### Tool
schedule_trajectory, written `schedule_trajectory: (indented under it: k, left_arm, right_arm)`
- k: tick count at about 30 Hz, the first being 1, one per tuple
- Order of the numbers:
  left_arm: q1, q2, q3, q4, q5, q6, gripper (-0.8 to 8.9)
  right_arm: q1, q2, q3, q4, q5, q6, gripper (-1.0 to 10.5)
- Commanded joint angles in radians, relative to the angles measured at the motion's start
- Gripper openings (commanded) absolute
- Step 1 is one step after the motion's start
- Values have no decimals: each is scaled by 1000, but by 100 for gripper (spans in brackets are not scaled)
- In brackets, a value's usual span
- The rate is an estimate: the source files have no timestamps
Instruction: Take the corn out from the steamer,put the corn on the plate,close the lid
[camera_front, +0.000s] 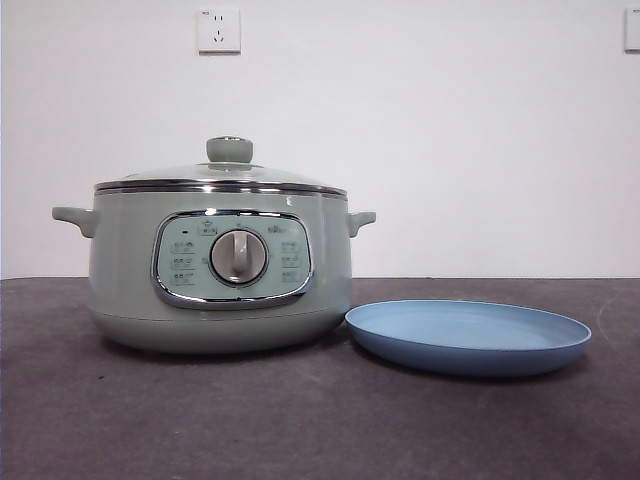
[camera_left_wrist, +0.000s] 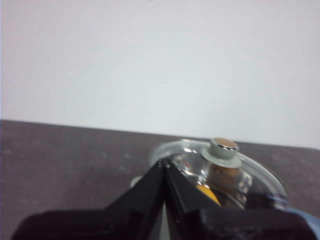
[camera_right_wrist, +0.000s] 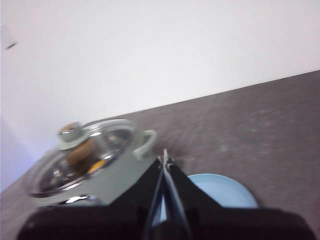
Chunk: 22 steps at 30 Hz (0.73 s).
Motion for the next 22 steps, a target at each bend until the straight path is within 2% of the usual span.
schedule_trajectory:
  k: [1, 5, 11, 17, 22]
  left_arm:
    - [2, 44, 58, -53, 48, -10, -8]
    - [2, 130, 150, -121, 145, -5, -8]
    - [2, 272, 268, -206, 264, -1, -8]
    - [2, 403, 378, -303, 401, 64, -8]
    - [2, 481, 454, -392, 467, 110, -8]
  right_arm:
    - [1, 105, 106, -49, -55, -12, -11]
    - [1, 254, 270, -177, -167, -102, -11]
    - [2, 451, 525, -436, -344, -299, -11]
    - [6, 579, 720, -678, -401, -468, -11]
    - [28, 619, 787, -782, -400, -523, -11]
